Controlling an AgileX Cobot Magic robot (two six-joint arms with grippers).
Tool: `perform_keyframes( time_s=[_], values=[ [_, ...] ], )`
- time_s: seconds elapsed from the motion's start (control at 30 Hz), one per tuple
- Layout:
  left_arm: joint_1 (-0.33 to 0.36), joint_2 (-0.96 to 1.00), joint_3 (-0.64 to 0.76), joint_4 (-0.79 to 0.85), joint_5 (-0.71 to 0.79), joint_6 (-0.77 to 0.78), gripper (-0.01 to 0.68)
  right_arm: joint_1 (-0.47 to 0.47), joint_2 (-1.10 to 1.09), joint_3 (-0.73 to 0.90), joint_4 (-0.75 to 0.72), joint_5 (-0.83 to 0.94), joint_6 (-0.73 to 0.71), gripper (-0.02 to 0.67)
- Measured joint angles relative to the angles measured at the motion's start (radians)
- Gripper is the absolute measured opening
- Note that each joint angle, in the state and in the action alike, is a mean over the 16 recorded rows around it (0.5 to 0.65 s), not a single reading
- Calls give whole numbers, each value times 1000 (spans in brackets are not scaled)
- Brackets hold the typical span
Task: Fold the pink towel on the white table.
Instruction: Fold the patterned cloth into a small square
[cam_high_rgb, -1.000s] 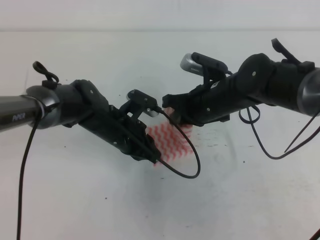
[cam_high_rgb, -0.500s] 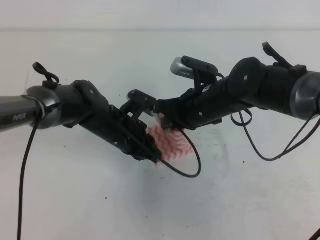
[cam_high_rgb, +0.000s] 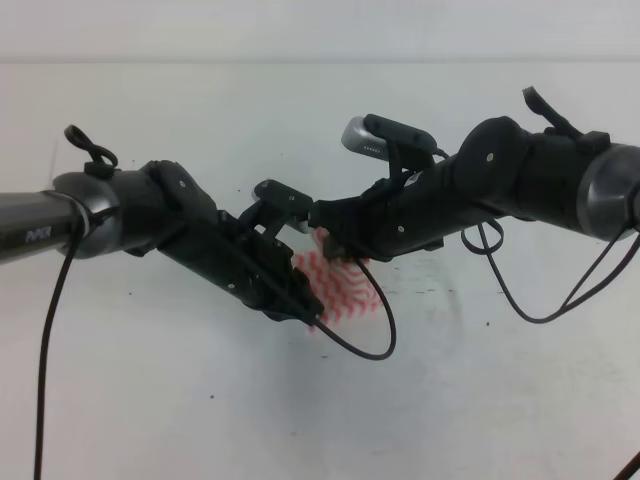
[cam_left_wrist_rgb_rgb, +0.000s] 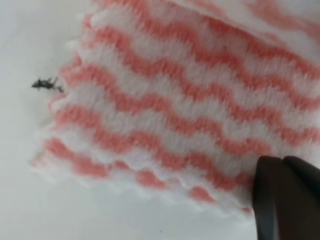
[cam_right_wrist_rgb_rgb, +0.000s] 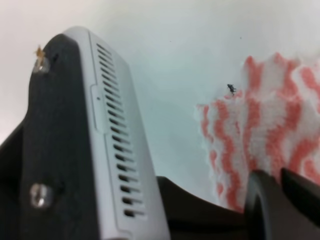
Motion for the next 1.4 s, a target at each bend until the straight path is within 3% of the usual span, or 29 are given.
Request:
perform_keyframes(
  time_s=[1.4],
  values=[
    [0,-39,-1,112,-99,-55,-4,0,1,0,7,-16,-27,-6]
  ],
)
